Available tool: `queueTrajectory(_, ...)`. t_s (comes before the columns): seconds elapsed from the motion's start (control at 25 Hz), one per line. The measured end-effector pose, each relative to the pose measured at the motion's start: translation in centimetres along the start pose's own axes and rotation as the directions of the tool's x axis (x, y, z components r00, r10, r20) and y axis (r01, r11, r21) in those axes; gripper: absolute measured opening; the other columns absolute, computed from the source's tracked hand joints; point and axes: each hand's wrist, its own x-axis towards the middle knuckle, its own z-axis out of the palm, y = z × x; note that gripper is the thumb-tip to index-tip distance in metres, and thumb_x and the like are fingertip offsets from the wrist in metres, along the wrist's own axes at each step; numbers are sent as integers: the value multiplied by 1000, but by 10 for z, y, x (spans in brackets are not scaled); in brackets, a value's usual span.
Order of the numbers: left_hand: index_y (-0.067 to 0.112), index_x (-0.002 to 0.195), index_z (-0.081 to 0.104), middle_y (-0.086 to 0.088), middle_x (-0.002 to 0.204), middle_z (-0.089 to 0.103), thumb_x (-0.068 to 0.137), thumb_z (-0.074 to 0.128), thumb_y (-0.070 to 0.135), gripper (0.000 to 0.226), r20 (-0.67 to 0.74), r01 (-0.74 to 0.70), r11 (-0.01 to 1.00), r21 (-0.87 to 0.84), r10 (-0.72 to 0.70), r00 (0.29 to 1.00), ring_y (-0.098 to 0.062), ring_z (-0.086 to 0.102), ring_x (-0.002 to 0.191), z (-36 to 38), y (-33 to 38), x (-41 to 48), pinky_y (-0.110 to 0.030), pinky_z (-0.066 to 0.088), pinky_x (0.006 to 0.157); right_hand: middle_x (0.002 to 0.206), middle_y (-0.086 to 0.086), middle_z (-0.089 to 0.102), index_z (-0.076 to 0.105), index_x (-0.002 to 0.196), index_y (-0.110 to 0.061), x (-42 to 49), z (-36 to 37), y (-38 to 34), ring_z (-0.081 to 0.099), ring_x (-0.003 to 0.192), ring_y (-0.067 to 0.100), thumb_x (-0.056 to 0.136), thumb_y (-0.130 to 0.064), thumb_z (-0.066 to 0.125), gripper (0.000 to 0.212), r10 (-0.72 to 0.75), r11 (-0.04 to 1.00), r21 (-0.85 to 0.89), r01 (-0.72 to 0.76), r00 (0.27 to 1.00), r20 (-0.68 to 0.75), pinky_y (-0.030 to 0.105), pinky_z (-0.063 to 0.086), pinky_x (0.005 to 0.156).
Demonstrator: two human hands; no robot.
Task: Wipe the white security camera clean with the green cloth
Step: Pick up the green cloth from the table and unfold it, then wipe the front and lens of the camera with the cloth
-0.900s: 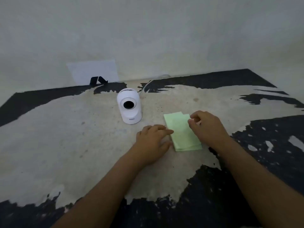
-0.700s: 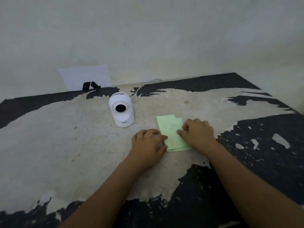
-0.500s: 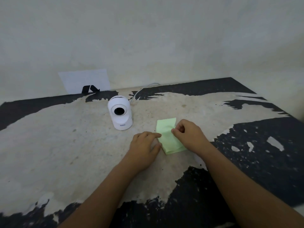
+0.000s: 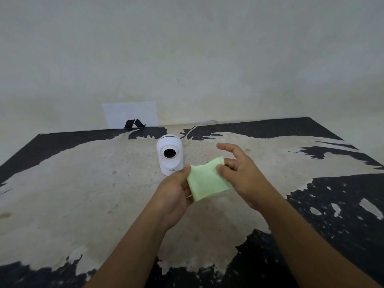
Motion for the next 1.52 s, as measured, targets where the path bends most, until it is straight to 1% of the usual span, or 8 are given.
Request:
queueTrajectory(0.28,6,89,60,-18,93,69,91,53,11,9,-61,-196,980,42,198,978,-24,67,76,-9,14,-10,-37,55,73,92,15,71,52,125,-23,5,29,12,69,79,24,84,-19,69,45,140,960,254,-115,987,-81,44,58,75)
queueTrajectory(0.48,3,112,61,-19,110,71,93,52,28,33,-18,30,999,25,-30,999,-27,70,88,-21,9,-11,-38,56,71,60,-7,64,51,128,-40,3,34,15,60,63,6,88,-16,63,49,-11,999,50,14,998,-66,25,52,65)
queueTrajectory(0.72,4,81,64,-16,87,70,90,57,14,15,-91,-184,979,92,192,977,-28,65,80,-24,9,-10,-41,54,77,75,17,65,62,110,-33,-4,35,19,63,69,13,90,-12,60,30,-71,997,-44,70,997,-28,30,55,63)
queueTrajectory(1.12,29,100,65,6,69,64,84,64,15,21,10,-428,570,701,592,806,-7,60,67,-39,28,-24,-24,50,68,77,-10,57,69,87,-27,-2,35,2,51,69,3,84,-23,67,6,-265,800,-551,239,964,33,16,39,63)
queueTrajectory(1.28,31,90,69,11,80,65,79,71,17,18,189,-436,379,816,538,821,-2,59,72,-43,39,-34,-14,48,68,101,-13,59,63,79,-27,5,30,-3,56,91,-4,84,-24,66,6,-233,877,-421,230,971,44,8,40,76)
queueTrajectory(1.36,38,78,63,15,72,62,80,70,18,21,252,-464,283,839,554,794,-4,56,67,-39,43,-35,-14,45,64,106,-7,69,64,81,-24,5,32,-6,65,90,6,85,-20,66,6,-124,984,-115,134,988,93,24,51,79)
queueTrajectory(1.44,37,73,61,18,60,53,81,68,18,22,249,-482,312,819,565,787,0,47,56,-34,48,-32,-11,37,56,103,1,73,62,85,-18,6,34,-6,68,86,17,80,-17,69,8,1,961,272,-55,981,195,36,54,76)
queueTrajectory(1.52,36,73,62,15,65,49,82,67,19,20,267,-492,315,811,549,792,2,44,54,-29,55,-26,-11,34,55,93,7,71,65,91,-14,11,38,-2,64,81,20,79,-17,69,13,24,948,302,-100,969,246,34,53,73)
